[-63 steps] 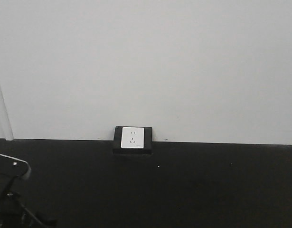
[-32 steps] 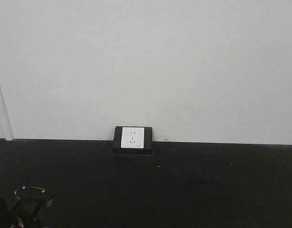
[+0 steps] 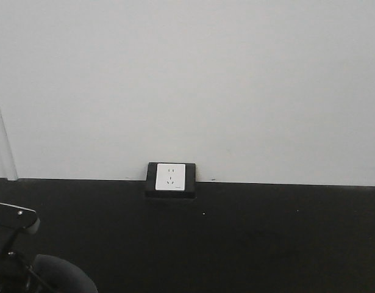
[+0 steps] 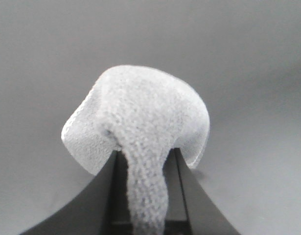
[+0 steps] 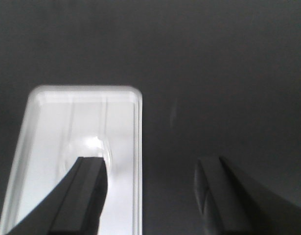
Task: Wipe beaker with gray cloth and return to tray
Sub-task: 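Grasp the gray cloth with the left gripper and lift it, then grasp the clear glass beaker in the tray with the right gripper, lift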
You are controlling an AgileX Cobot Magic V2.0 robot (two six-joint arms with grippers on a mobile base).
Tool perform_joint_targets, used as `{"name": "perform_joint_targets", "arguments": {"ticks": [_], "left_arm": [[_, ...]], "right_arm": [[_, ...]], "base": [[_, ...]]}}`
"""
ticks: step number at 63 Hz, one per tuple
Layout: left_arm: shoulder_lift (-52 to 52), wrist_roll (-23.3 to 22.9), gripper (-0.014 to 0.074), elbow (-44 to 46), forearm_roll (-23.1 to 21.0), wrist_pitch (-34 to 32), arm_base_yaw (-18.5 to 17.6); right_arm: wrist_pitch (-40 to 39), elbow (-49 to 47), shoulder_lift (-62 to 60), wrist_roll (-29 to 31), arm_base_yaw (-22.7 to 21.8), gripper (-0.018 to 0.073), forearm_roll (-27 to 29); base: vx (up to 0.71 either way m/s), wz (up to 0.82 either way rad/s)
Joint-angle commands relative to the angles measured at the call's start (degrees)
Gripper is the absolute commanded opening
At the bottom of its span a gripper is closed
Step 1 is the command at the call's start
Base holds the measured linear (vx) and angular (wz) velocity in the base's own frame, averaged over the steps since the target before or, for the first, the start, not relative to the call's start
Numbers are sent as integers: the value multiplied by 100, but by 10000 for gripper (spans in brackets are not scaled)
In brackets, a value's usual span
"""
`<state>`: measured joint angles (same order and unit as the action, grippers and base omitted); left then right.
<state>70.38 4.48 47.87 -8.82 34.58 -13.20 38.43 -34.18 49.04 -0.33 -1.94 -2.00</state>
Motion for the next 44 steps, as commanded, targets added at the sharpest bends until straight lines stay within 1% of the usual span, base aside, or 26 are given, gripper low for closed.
{"name": "perform_joint_targets", "arguments": {"ticks": [1,10,18,24,28,35,44], "left_arm": [[-477,15,-6,-13,-76,-244,-44],[-828,4,-6,-374,-76,-238,-44],[-956,5,-6,-684,-76,-243,-44],[-980,5,-6,-877,-76,-242,-44],[-980,-1,-6,-975,-76,-242,-44],[-980,-1,-6,-1060,-76,-242,-44],[-980,-1,-6,-1074,-76,-267,-44]], "right_arm": [[424,-820,700,423,2,461,19],[1148,-1644,1754,812,2,460,200],[1370,-2031,2415,1155,156,460,473],[1437,-2192,2827,1153,251,460,478],[1644,-2256,3086,1162,251,460,598],[1981,-2262,3305,1162,251,460,603],[2010,-2262,3401,1162,251,460,598]], "base": [[0,0],[0,0],[0,0],[0,0],[0,0],[0,0],[0,0]]}}
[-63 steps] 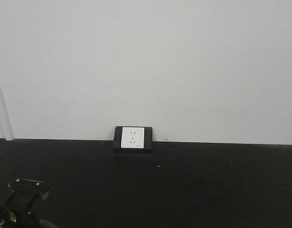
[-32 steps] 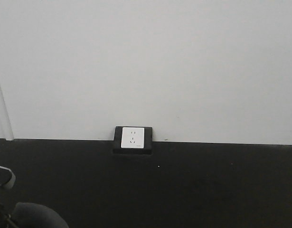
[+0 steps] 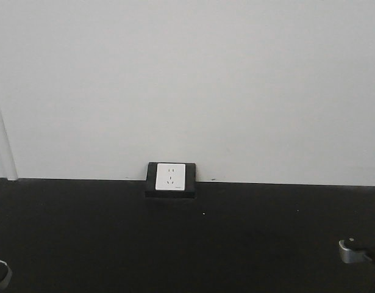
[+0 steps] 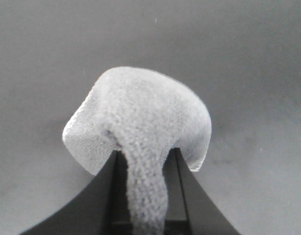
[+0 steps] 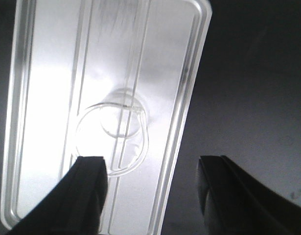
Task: Wipe beaker with gray cloth and return to tray
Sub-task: 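Grasp the clear glass beaker in the tray with the right gripper, lift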
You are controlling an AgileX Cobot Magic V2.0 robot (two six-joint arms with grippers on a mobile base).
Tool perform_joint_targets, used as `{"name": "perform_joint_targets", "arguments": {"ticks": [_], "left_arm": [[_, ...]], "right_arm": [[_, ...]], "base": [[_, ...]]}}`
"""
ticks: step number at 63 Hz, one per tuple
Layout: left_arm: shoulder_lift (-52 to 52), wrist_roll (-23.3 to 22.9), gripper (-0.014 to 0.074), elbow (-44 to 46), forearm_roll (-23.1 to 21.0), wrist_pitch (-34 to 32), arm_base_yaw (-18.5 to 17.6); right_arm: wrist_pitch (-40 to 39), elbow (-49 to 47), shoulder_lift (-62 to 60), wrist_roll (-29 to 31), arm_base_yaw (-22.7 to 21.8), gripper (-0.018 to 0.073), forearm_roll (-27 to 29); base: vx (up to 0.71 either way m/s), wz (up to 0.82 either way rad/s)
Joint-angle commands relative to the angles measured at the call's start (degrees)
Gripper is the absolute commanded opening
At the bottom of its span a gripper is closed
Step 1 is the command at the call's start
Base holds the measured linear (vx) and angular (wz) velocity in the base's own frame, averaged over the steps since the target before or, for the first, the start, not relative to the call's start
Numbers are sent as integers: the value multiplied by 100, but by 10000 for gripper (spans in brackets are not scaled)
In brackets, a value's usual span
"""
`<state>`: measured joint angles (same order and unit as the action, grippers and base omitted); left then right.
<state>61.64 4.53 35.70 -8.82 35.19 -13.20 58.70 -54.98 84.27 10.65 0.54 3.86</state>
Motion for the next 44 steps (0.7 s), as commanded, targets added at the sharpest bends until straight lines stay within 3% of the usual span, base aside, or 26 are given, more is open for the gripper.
{"name": "perform_joint_targets", "arguments": {"ticks": [1,30,44], "left_arm": [[-105,-5,-6,143,-76,-342,-44],[-105,-5,-6,143,-76,-474,-44],[-105,-5,-6,143,-76,-456,-44]], "right_arm": [[-27,-182,-109,64,2,460,12],[-325,-182,716,84,2,451,12],[-292,-182,774,33,2,282,143]], "base": [[0,0],[0,0],[0,0]]}}
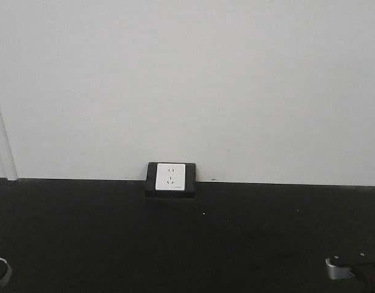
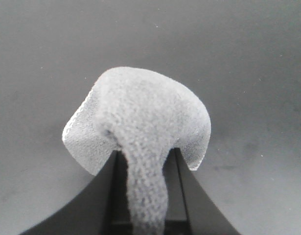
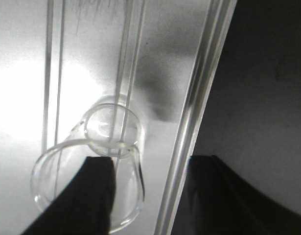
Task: Wipe beaker with gray cloth and return to tray
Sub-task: 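Grasp the clear glass beaker in the tray with the right gripper, lift, then rub the held cloth against the beaker held by the right gripper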
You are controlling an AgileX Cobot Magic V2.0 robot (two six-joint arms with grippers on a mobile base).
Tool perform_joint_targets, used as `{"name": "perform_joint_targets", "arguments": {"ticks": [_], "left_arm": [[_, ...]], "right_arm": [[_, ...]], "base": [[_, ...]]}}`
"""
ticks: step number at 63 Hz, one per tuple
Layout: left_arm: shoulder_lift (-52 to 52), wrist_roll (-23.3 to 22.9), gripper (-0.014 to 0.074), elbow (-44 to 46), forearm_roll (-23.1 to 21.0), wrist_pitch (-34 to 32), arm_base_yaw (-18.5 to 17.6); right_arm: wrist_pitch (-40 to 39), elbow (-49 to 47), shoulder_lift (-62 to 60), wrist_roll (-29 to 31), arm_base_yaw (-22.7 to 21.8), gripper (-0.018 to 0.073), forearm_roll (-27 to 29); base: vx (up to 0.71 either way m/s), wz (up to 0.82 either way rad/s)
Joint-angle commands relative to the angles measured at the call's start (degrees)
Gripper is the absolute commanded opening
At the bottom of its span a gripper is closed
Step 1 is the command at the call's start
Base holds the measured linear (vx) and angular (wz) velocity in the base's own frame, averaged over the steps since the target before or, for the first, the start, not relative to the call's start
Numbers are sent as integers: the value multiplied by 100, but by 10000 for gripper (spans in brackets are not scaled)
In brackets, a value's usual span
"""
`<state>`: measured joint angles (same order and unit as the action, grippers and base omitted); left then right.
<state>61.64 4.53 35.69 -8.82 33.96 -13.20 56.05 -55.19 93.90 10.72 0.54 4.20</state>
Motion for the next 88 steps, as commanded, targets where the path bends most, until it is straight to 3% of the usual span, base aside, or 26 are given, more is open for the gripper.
{"name": "perform_joint_targets", "arguments": {"ticks": [1,12,37,50,60,68,78,82,88], "left_arm": [[-105,-5,-6,144,-76,-333,-44],[-105,-5,-6,144,-76,-333,-44],[-140,-5,-6,263,-81,-360,-44],[-190,-5,-6,1096,-127,-188,-44],[-190,50,-4,1990,-715,-50,-44],[-141,584,-2,2517,-1782,-69,-120],[-26,1136,0,2697,-3049,-8,-429],[31,1211,0,2696,-3397,146,-582],[78,1211,0,2696,-3487,491,-800]], "right_arm": [[-17,-162,-189,26,2,274,135],[81,-162,-189,143,2,132,502],[114,-162,-265,148,2,-11,693],[-134,-162,-865,431,2,-11,970],[-529,-162,-1632,640,76,-11,1682],[-882,-162,-2150,789,687,-9,2359],[-1338,-162,-2359,320,2104,-10,3259],[-1707,-162,-2321,193,2725,-10,3349],[-2418,-162,-2135,-238,3494,-10,3353]], "base": [[0,0],[0,0],[0,0],[0,0],[0,0],[0,0],[0,0],[0,0],[0,0]]}}
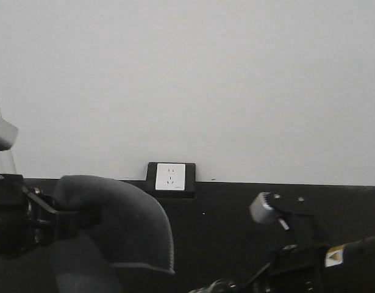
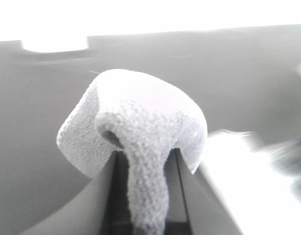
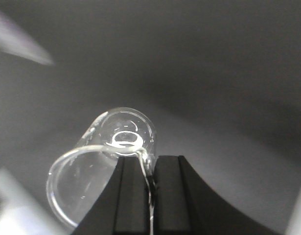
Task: Wipe beaker with gray cloth and return to tray
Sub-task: 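Rub the held cloth against the beaker held by the right gripper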
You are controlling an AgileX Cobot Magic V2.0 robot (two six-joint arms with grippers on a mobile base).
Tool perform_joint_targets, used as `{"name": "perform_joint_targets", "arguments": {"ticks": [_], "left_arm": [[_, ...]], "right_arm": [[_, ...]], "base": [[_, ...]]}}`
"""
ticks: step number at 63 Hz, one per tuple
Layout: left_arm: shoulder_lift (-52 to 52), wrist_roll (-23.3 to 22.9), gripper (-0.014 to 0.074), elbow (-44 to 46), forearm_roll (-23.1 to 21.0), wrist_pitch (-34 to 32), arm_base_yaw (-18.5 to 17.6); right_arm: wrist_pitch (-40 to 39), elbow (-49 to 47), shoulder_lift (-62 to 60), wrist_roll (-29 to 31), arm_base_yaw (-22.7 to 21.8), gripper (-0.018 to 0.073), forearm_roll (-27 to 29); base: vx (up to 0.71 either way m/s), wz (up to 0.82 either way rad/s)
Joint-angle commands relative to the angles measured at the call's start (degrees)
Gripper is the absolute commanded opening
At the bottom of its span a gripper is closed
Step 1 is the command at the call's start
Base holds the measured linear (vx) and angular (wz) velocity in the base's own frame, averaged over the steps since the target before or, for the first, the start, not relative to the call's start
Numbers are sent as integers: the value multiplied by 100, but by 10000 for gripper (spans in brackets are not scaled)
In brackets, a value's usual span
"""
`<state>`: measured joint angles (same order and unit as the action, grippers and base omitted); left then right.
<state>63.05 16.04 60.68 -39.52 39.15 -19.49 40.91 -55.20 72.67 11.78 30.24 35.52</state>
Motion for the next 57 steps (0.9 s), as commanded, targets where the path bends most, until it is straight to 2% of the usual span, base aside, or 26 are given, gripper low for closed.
{"name": "perform_joint_targets", "arguments": {"ticks": [1,6,12,13,19,23,26,33,37,40,44,48,51,57], "left_arm": [[-56,60,0,196,-417,36,-201],[-43,60,0,196,-375,580,-329],[-43,52,0,196,-166,1512,-336],[-43,36,0,196,14,2438,-331],[-43,55,0,196,94,2846,-331],[-43,55,0,196,124,2681,-331],[-43,55,0,196,124,2293,-331],[-43,-17,0,196,124,766,-331],[-7,-204,0,196,-10,-375,-331],[1,-313,0,196,-121,-973,-331],[22,-346,0,196,-163,-1436,-331],[22,-352,0,196,-163,-1468,-331],[22,-352,0,196,-151,-1248,-331],[44,-346,0,196,-123,-89,-331]], "right_arm": [[-1008,-161,19,-428,596,-10,209],[-1511,-161,187,-807,796,-10,209],[-1825,-161,272,-1073,728,-10,209],[-2039,-161,245,-1087,624,-10,231],[-2043,-161,221,-1087,610,-10,284],[-1962,-161,221,-1087,610,-10,341],[-1801,-161,230,-1074,610,-10,450],[-1473,-161,230,-912,610,-10,641],[-1368,-161,230,-748,610,-10,776],[-1291,-161,230,-641,610,-10,846],[-1243,-161,230,-542,610,-10,900],[-1222,-161,230,-542,610,-10,894],[-1222,-161,230,-542,610,-10,894],[-1320,-161,230,-542,610,-10,894]], "base": [[0,0],[0,0],[0,0],[0,0],[0,0],[0,0],[0,0],[0,0],[0,0],[0,0],[0,0],[0,0],[0,0],[0,0]]}}
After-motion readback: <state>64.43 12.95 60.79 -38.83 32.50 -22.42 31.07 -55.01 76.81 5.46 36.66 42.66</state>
